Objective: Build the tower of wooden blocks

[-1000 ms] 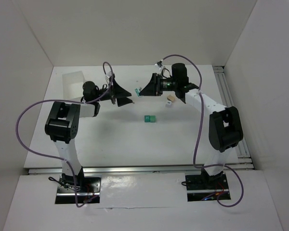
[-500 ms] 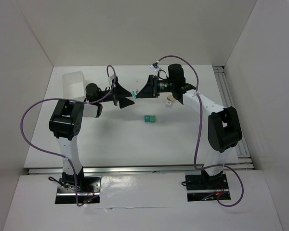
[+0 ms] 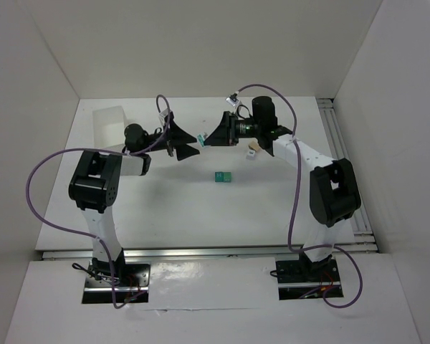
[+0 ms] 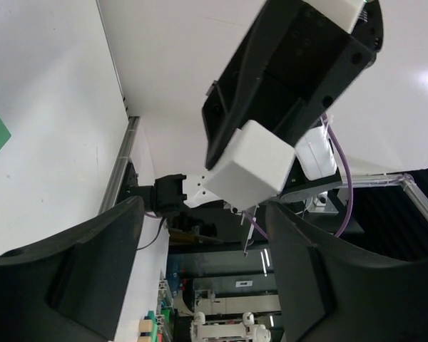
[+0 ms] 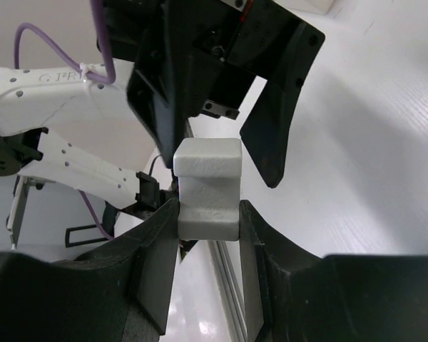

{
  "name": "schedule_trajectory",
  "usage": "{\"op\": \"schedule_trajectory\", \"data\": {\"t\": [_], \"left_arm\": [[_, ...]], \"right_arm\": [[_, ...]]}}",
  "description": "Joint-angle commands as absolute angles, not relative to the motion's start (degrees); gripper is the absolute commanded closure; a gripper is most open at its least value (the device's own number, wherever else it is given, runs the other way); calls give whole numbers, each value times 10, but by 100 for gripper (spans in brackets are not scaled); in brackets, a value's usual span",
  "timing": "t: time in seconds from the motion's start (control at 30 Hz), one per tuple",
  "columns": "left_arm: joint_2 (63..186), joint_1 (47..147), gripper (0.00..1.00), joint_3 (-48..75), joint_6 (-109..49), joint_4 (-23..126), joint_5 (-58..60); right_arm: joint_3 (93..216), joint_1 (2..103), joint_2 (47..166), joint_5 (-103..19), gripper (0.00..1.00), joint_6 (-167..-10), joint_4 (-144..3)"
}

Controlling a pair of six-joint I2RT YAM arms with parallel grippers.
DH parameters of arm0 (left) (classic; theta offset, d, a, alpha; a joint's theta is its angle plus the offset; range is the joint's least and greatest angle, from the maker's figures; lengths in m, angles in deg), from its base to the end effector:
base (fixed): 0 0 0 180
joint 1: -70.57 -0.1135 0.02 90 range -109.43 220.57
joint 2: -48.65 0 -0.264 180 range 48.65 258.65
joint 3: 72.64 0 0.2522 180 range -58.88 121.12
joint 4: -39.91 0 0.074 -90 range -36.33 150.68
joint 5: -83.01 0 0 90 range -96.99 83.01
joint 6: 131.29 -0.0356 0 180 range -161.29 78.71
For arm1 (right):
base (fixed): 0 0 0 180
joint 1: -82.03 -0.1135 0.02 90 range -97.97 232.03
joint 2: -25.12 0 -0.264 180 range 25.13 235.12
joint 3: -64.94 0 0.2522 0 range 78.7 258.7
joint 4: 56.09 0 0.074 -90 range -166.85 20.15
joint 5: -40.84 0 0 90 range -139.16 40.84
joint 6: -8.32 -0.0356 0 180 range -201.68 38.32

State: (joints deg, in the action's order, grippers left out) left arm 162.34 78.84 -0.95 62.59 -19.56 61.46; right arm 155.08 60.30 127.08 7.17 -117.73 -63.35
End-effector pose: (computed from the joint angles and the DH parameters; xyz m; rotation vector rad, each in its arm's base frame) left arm 0.3877 -0.0898 0.2126 -0.1711 1.9688 -2.1892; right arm 0.3700 0.1794 0.2895 -0.4930 2.0202 1.5794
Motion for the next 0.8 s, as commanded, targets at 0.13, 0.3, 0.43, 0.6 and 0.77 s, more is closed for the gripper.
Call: {"op": "schedule_trajectory", "data": {"t": [0.13, 0.3, 0.43, 0.6, 0.77], "left_arm": [[1590, 785, 11, -10, 610, -515, 609], [1590, 790, 13, -4, 603, -508, 609], [1595, 790, 18, 9, 603, -514, 609], [1589, 795, 26, 14, 603, -508, 609], [1583, 795, 28, 19, 603, -502, 609]], "right_arm": [[1553, 598, 1261, 75, 69, -1191, -608], [1566, 587, 1266, 81, 69, -1191, -614], [1571, 581, 1277, 81, 69, -1186, -619], [1577, 581, 1283, 75, 69, -1186, -625], [1577, 571, 1294, 75, 69, -1186, -625]]}}
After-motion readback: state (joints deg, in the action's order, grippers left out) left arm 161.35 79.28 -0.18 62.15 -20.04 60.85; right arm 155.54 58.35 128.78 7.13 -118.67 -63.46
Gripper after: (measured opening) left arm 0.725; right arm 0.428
